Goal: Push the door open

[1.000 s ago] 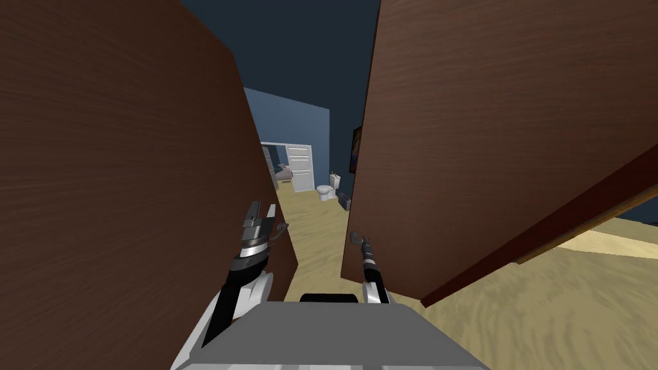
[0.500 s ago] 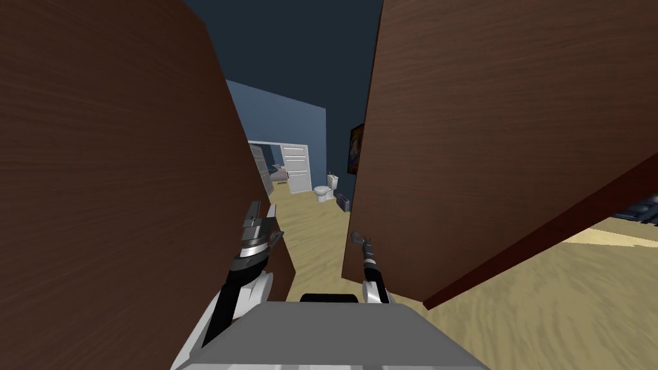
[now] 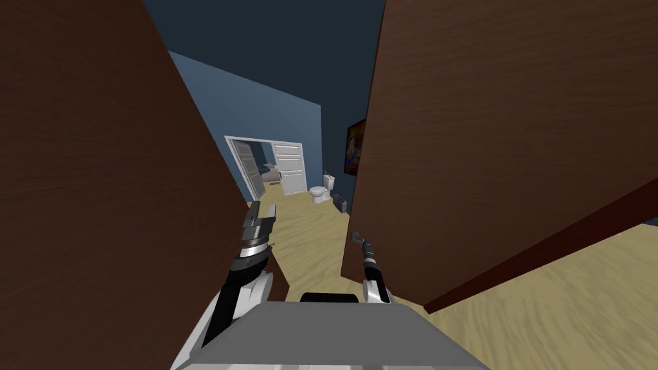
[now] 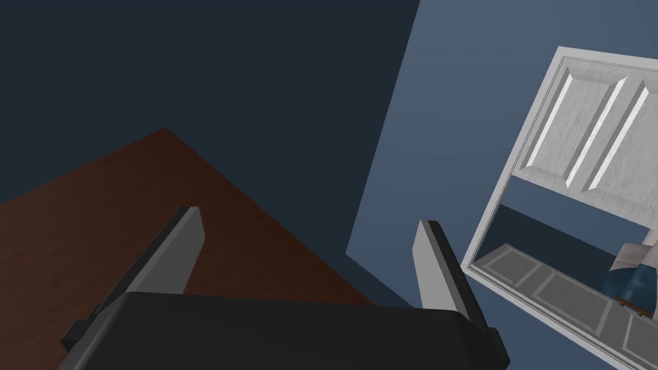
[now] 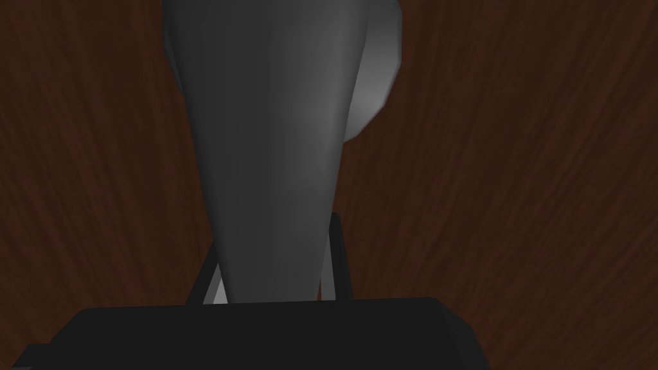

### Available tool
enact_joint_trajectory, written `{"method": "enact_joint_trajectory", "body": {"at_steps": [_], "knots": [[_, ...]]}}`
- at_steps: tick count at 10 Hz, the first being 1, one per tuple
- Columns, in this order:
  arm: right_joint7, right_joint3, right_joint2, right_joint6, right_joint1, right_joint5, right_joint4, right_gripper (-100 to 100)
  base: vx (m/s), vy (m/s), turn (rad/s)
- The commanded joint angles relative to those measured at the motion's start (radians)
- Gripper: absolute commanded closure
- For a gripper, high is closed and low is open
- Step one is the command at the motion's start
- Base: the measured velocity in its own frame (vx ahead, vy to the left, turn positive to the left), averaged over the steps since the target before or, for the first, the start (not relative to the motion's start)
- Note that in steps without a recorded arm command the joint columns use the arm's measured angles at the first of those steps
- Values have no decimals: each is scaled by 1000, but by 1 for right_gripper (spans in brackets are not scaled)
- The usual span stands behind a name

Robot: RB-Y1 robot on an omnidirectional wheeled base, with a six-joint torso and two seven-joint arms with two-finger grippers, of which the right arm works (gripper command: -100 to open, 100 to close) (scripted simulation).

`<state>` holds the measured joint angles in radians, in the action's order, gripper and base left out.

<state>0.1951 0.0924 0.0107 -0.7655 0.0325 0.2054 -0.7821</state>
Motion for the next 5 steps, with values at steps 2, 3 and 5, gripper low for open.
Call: {"method": "enact_joint_trajectory", "body": {"at_steps": [2,3,5], "knots": [[25,-8,2,-11,7,31,-1,100,210,25,-153],[36,-16,-12,-14,12,45,4,100,217,36,-208],[51,-28,-41,-18,18,64,11,100,174,87,-196]]}}
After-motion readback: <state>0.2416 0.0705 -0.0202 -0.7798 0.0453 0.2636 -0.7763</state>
